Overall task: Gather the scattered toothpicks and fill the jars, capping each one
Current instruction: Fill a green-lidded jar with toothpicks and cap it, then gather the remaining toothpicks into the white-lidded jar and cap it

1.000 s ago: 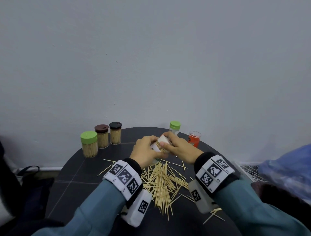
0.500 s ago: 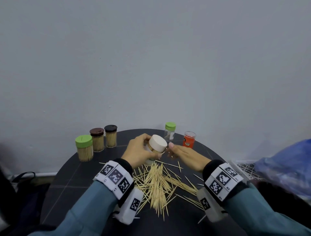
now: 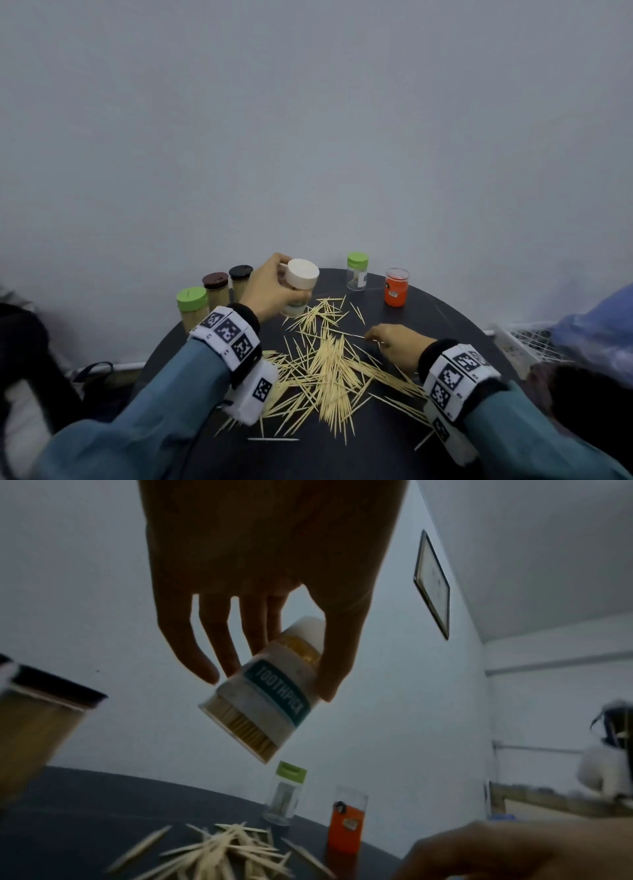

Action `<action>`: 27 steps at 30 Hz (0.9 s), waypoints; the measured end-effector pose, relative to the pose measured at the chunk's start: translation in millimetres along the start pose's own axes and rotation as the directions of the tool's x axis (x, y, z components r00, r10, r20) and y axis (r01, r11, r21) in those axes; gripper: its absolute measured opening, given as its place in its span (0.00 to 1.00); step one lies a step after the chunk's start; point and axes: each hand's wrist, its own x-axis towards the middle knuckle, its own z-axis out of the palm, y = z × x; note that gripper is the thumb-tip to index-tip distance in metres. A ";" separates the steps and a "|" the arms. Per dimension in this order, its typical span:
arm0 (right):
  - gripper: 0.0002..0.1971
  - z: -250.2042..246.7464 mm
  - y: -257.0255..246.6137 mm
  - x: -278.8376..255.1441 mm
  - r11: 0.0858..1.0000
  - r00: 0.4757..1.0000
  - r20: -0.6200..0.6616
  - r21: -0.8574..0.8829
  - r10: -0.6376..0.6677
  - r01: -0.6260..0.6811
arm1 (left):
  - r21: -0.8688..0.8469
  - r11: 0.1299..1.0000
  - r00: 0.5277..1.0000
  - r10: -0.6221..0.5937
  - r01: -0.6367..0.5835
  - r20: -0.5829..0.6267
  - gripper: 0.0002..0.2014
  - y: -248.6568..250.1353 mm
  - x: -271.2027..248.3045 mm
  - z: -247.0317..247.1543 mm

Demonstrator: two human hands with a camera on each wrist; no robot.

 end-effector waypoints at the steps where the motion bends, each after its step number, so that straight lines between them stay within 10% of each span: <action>1: 0.23 0.5 0.7 1.2 1.000 1.000 0.008 -0.012 0.004 -0.004 | 0.030 0.999 1.000 -0.013 0.013 0.000 0.29 -3.0 2.7 -5.1; 14: 0.22 6.4 7.0 14.6 0.997 0.998 0.058 -0.076 -0.006 0.010 | 0.416 0.841 0.938 -0.311 0.347 -0.153 0.26 -56.3 37.9 -38.9; 27: 0.22 7.2 8.0 15.6 0.998 0.997 0.073 -0.060 -0.016 0.020 | 0.445 0.784 0.902 -0.376 0.432 -0.213 0.27 -79.1 53.7 -15.4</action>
